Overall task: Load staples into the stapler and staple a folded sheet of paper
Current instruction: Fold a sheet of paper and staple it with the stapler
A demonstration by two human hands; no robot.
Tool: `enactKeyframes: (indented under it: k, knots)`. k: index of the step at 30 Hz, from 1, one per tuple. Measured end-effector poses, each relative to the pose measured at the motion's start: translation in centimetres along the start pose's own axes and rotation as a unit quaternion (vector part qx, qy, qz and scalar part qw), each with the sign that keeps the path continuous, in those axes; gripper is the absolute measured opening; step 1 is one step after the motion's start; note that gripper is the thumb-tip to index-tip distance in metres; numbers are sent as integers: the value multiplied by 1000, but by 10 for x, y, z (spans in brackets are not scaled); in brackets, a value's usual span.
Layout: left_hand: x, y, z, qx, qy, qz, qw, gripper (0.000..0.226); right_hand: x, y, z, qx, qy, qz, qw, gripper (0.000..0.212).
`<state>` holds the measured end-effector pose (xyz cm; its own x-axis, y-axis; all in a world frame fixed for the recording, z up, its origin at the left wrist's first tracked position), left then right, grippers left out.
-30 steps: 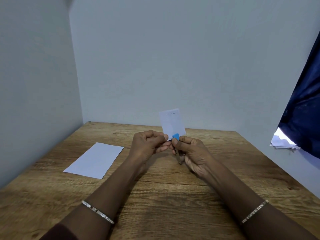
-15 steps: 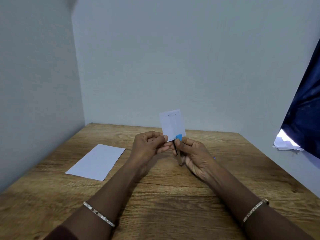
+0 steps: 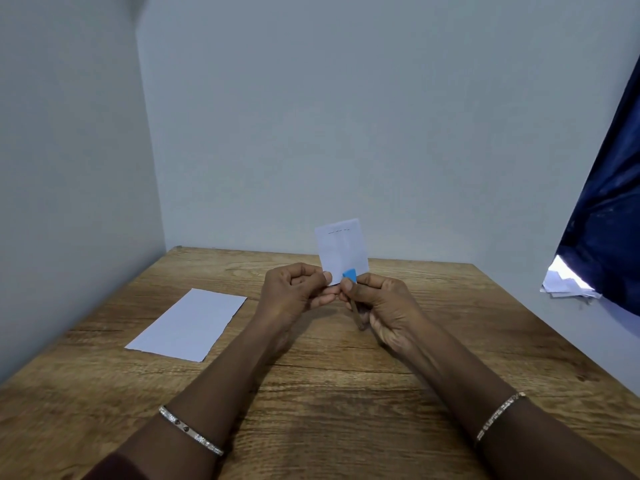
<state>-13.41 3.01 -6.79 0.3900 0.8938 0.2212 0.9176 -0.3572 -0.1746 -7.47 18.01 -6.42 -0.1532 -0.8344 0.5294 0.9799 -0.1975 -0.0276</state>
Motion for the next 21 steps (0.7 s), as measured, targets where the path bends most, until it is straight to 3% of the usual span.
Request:
enactKeyframes:
  k: [9,21]
  knots:
    - [-1,-1,-1,3,-7,17,1000,11,-2,-1,-5,-18,31,4,999,52]
    - [-3,-4,-3,9,-18,-7,1000,20,-8,-6,3,-2,-40,19,999,56]
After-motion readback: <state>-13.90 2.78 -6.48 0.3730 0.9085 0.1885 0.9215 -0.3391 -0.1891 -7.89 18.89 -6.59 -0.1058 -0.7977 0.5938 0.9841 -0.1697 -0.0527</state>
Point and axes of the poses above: each hand's wrist, its own y-axis away from the middle knuckle, its own x-axis out of the palm, z = x × y, the point moved 4 cm from there along -y, towards the middle knuckle, and after that the axes turned 9 degrees about -y, right-handed, at the moved point
